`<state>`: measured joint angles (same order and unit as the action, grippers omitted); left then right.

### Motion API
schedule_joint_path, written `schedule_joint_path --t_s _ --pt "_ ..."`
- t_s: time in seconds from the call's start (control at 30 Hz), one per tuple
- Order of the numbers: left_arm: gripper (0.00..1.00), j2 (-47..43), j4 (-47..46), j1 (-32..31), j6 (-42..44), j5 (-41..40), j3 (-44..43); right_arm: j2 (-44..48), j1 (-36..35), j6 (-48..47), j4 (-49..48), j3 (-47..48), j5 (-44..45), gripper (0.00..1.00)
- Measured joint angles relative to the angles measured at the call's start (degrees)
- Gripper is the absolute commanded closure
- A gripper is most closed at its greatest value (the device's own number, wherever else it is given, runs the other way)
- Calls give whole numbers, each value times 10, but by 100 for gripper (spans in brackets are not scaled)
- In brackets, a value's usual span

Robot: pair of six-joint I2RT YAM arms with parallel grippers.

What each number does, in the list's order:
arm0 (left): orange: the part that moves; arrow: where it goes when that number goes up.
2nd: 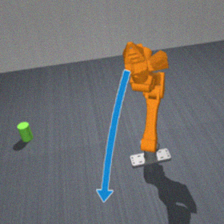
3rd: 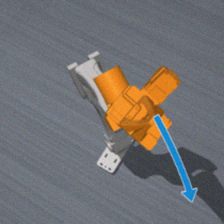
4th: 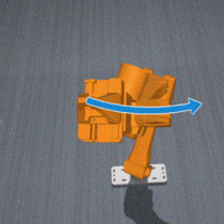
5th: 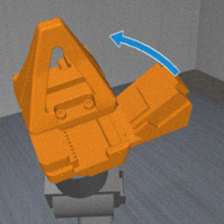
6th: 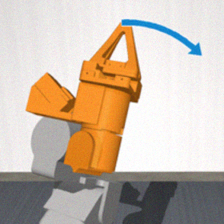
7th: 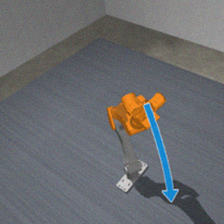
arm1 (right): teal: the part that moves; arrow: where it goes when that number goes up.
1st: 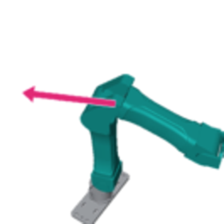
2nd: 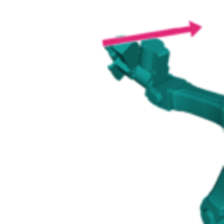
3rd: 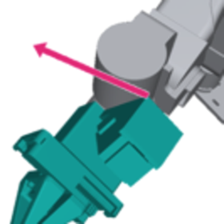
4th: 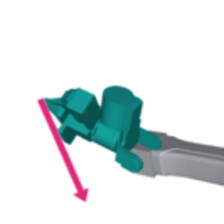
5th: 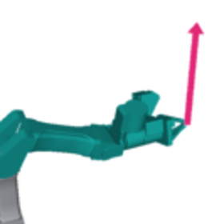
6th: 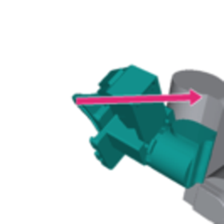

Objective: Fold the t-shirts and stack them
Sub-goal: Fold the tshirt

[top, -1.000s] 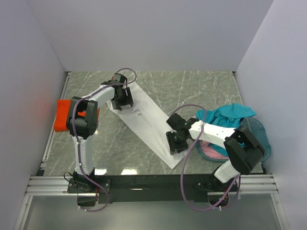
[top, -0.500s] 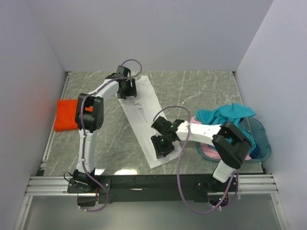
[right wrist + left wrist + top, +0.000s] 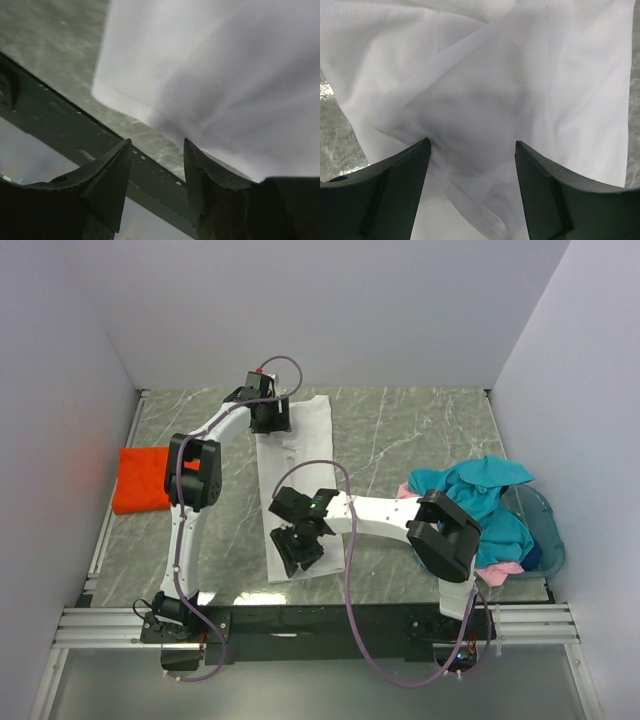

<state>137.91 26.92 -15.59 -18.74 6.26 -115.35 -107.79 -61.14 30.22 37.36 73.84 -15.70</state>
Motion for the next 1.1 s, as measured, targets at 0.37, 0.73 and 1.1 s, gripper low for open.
schedule_joint_path --t_s 0.37,0.73,1.1 --pt "23 -21 -9 0 -20 60 0 164 4 38 62 -20 92 33" --pt "25 -338 -22 -1 -45 44 180 184 64 47 68 -139 127 34" --pt "28 -511 58 -43 -93 75 622 129 64 46 53 -137 129 46"
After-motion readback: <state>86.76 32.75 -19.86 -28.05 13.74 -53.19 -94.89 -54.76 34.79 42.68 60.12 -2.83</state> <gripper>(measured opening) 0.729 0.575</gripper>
